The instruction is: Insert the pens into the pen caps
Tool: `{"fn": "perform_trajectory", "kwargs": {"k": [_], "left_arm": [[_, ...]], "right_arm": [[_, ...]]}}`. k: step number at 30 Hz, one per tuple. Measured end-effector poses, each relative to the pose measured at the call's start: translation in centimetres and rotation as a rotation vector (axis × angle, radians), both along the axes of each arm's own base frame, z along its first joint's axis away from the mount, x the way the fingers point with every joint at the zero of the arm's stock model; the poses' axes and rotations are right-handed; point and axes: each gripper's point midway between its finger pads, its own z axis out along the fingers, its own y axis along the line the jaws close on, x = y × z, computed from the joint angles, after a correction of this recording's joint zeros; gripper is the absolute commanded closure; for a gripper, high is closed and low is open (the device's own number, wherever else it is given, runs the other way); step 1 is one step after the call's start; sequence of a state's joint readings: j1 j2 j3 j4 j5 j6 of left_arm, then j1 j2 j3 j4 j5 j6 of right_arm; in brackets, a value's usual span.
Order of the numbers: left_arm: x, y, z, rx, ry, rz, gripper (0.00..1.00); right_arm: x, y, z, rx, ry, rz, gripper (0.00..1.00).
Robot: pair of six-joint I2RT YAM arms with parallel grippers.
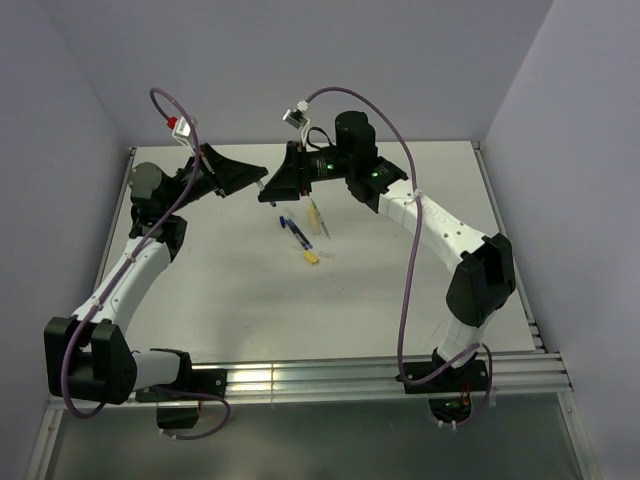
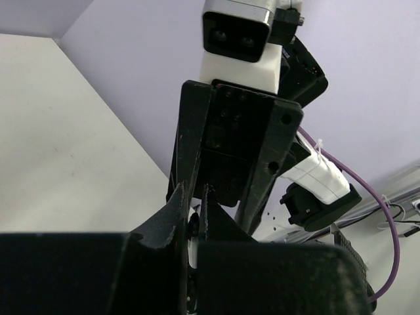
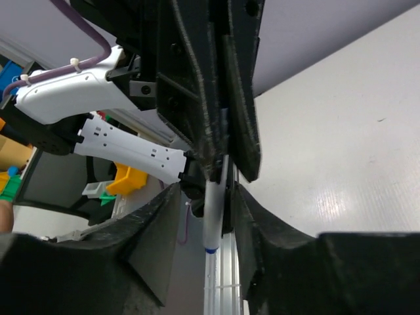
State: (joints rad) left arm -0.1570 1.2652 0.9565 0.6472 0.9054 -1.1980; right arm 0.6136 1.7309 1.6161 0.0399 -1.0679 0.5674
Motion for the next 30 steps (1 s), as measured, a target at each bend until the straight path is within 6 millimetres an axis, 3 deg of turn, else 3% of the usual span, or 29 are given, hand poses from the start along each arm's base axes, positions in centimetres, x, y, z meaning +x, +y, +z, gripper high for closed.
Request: {"fn": "perform_trajectory", "kwargs": {"k": [6, 8, 9, 10, 12, 14, 17, 20, 23, 26, 30], "left_arm": [[0.0, -0.3, -0.1, 0.006, -0.002, -0.011, 1.00], [0.1, -0.3, -0.2, 0.009, 0.001, -0.009, 1.00], [0.1, -0.3, -0.3, 0.011, 0.003, -0.009, 1.00], [0.1, -0.3, -0.4, 0.013, 0.003, -0.009, 1.00], [0.2, -0.3, -0.5, 0.021, 0.001, -0.006, 0.73], [0.3, -0.3, -0.8, 0.036, 0.002, -0.002, 0.30], [0.8, -0.3, -0.6, 0.068, 0.003, 0.017, 0.23], [2.2, 0.1, 0.3, 0.125, -0.009, 0.075, 0.22], [4.2, 1.5, 2.2, 0.202, -0.068, 0.184, 0.19], [5.4, 2.9, 2.9, 0.277, -0.113, 0.293, 0.19], [7.1, 4.3, -0.3, 0.415, -0.090, 0.404, 0.19]], "right_arm": [[0.5, 0.4, -1.3, -0.019, 0.031, -0.001, 0.71], [0.5, 0.4, -1.3, -0.020, 0.030, 0.000, 0.82], [0.5, 0.4, -1.3, -0.019, 0.027, 0.002, 0.96], [0.6, 0.4, -1.4, -0.020, 0.025, 0.000, 1.00], [0.6, 0.4, -1.5, -0.023, 0.024, -0.001, 1.00], [0.7, 0.4, -1.6, -0.027, 0.020, -0.006, 1.00], [1.0, 0.3, -2.1, -0.038, 0.011, -0.024, 1.00], [1.3, -0.4, -3.3, -0.063, 0.022, -0.056, 1.00], [2.3, -2.4, -4.9, -0.101, 0.049, -0.127, 1.00], [4.6, -5.9, -6.4, -0.136, 0.073, -0.246, 1.00], [8.5, -11.7, -8.0, -0.202, 0.077, -0.455, 1.00]]}}
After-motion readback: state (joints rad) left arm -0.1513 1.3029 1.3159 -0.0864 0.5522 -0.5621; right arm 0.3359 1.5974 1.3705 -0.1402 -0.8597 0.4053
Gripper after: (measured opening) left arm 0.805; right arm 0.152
